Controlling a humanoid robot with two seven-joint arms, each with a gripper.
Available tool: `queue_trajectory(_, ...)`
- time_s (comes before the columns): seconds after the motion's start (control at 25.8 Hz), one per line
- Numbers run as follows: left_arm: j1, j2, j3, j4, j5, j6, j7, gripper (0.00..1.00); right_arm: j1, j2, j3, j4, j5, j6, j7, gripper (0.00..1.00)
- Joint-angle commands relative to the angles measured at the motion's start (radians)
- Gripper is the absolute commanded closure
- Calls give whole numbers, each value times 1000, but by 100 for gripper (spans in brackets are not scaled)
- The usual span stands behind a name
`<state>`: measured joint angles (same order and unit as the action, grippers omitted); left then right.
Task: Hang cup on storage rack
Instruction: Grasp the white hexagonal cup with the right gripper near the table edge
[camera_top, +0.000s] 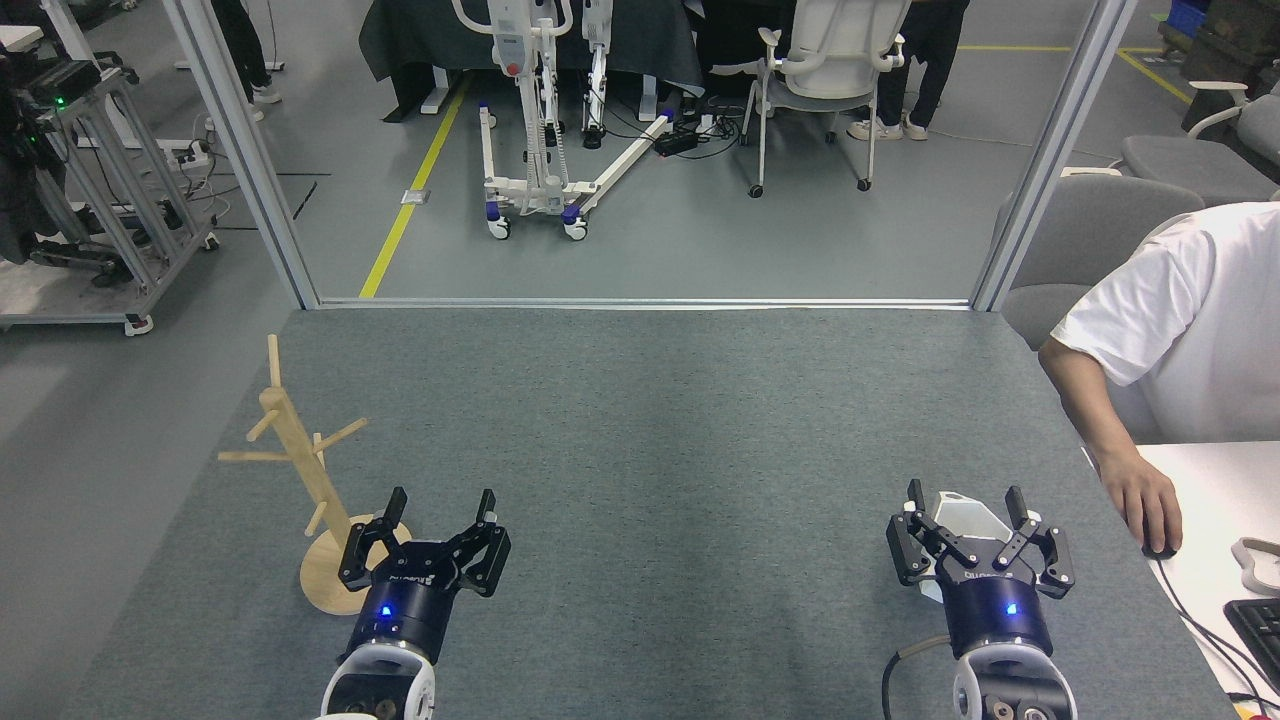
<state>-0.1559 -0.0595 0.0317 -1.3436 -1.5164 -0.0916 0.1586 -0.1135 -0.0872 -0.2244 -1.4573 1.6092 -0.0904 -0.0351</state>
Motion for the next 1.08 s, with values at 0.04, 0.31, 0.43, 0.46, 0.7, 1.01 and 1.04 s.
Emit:
queue_trajectory(0.04,1,1,-1,1,-1,20,6,1,0,0,-1,0,0,0,0,1)
queue_trajectory(0.31,-2,0,5,-16,2,21,4,1,3,0,0,-3,0,-2,1,1)
queue_trajectory(0.43,-4,1,10,-22,2,21,1,1,25,0,0,-25,1,-3,0,1)
queue_trajectory(0.46,-1,4,10,-32,4,18,-1,1,43,-3,-3,-34,1,-3,-2,1)
queue_trajectory(0.7,1,7,10,-37,9,12,6,1,127,-25,-20,-37,1,-3,-9,1)
queue_trajectory(1.01,-10,4,10,-37,9,12,10,1,98,-62,-15,117,6,0,-8,1)
queue_trajectory(1.04,-10,6,10,-35,9,12,10,1,97,-63,-15,117,6,0,-8,1)
